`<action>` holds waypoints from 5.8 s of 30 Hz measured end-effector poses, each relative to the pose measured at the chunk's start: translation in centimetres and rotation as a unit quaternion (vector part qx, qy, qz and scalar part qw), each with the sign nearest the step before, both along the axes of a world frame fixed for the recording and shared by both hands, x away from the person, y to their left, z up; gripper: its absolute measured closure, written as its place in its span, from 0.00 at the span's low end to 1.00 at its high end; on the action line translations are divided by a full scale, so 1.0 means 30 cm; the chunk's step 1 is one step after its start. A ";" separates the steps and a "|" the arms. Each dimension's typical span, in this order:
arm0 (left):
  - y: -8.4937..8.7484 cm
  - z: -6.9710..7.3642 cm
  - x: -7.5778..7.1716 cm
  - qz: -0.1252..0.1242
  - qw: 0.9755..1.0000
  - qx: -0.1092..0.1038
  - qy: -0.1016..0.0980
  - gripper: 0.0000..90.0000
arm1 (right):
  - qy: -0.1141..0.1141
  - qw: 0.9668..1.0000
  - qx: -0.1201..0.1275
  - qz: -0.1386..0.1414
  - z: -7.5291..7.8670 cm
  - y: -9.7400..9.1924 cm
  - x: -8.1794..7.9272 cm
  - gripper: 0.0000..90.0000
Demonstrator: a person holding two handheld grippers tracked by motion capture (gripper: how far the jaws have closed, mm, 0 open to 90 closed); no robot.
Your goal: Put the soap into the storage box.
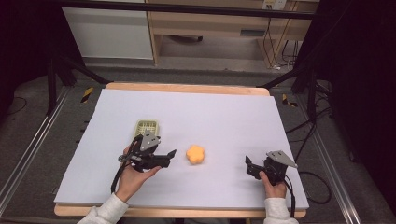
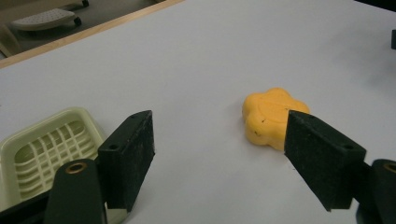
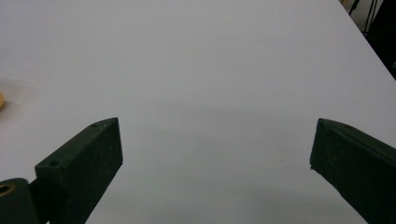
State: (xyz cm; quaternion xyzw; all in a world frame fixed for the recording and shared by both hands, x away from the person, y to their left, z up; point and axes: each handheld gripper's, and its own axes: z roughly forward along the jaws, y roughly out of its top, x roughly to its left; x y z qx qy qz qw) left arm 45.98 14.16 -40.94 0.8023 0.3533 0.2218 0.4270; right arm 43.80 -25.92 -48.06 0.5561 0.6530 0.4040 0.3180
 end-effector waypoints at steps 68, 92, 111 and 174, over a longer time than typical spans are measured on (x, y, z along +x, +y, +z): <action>-0.302 -0.108 0.135 -0.107 0.981 0.131 0.099 0.24 | 0.028 1.000 -0.012 0.003 -0.017 0.018 0.013 0.03; -0.326 -0.157 0.171 -0.114 0.972 0.157 0.129 0.28 | 0.032 0.999 -0.019 0.005 -0.019 0.021 0.017 0.04; -0.313 -0.147 0.156 -0.114 0.969 0.170 0.136 0.36 | 0.033 0.999 -0.018 0.007 -0.019 0.021 0.017 0.04; -0.354 -0.147 0.202 -0.107 0.972 0.152 0.146 0.27 | 0.036 0.999 -0.017 0.015 -0.019 0.020 0.018 0.03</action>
